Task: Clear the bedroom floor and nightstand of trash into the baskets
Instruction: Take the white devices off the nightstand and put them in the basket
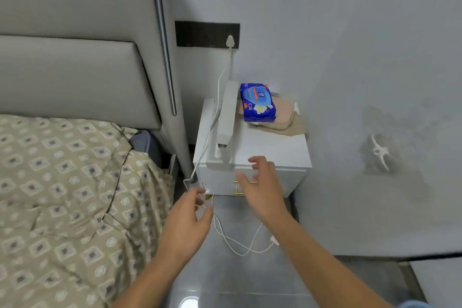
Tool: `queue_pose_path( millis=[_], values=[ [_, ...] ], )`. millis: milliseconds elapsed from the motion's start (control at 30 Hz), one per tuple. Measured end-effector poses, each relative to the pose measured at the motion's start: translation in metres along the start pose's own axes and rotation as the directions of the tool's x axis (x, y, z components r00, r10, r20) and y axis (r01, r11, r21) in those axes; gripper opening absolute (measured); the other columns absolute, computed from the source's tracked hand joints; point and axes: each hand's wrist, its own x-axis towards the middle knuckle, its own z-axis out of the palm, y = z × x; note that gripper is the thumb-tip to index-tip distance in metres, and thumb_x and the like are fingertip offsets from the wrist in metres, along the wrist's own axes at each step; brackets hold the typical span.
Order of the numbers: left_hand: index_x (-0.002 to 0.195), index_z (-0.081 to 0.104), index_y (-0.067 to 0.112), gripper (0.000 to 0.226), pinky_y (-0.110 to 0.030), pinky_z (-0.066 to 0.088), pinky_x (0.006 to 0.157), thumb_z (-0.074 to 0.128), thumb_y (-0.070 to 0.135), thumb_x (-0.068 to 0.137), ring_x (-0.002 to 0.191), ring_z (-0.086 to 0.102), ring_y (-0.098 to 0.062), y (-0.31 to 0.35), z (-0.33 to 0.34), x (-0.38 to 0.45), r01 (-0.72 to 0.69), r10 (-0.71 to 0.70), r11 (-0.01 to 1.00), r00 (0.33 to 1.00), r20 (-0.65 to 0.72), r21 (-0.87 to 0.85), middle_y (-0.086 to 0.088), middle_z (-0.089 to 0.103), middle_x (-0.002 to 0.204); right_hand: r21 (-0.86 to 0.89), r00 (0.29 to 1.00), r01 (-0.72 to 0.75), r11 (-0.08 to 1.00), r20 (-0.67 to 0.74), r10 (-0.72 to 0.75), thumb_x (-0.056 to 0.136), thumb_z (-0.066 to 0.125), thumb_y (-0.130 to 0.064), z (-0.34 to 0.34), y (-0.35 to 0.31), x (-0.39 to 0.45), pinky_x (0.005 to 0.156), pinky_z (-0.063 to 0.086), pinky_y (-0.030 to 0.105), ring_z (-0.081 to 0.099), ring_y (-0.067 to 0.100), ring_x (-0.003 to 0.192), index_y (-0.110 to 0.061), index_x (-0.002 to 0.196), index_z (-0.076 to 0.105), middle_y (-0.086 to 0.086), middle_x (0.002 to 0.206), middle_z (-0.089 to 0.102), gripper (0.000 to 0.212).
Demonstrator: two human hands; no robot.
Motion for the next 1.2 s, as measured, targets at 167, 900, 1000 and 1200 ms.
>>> queue_pose_path(
  millis=[167,900,1000,1200],
  values=[
    [0.141,0.046,0.027,0.056,-0.038,0.048,0.094,0.066,0.043,0.091,0.119,0.055,-0.024,0.021,0.021,0.096,0.103,-0.110,0.989,0.992,0.063,0.105,-0.002,0.055,0.125,-0.100,0.999,0.016,0.995,0.039,-0.012,0.093,0.068,-0.046,0.018,-0.036,0.101,0.099,0.053,0.040,0.053,0.023,0.124,-0.031,0.142,0.040,0.000,0.143,0.041,0.059],
    [0.153,0.032,0.019,0.108,-0.045,0.049,0.093,0.033,0.070,0.057,0.112,0.042,-0.032,-0.018,0.111,0.210,0.194,-0.199,0.965,0.980,0.008,0.177,-0.011,0.041,0.123,-0.406,1.000,0.011,0.914,0.008,-0.009,0.090,0.063,-0.027,0.109,-0.012,0.205,0.081,0.056,0.038,0.063,0.025,0.096,-0.043,0.155,0.014,0.005,0.161,0.019,0.083],
    [0.156,0.029,0.022,0.114,-0.047,0.053,0.090,0.043,0.078,0.057,0.112,0.049,-0.031,-0.028,0.097,0.190,0.143,-0.141,0.975,0.990,-0.023,0.169,-0.010,0.048,0.122,-0.372,0.999,-0.035,0.928,0.008,0.040,0.090,0.060,-0.031,0.101,-0.025,0.186,0.075,0.051,0.033,0.053,0.021,0.080,-0.045,0.153,0.012,0.007,0.152,0.030,0.081],
    [0.159,0.025,0.019,0.129,-0.046,0.048,0.101,0.049,0.086,0.051,0.133,0.041,-0.035,-0.029,0.062,0.153,0.103,-0.114,0.982,0.992,0.058,0.156,-0.014,0.043,0.142,-0.284,0.991,-0.132,0.950,-0.027,0.129,0.091,0.059,-0.035,0.079,-0.049,0.139,0.080,0.055,0.033,0.056,0.022,0.089,-0.046,0.152,0.009,0.001,0.128,0.040,0.080]
  ],
)
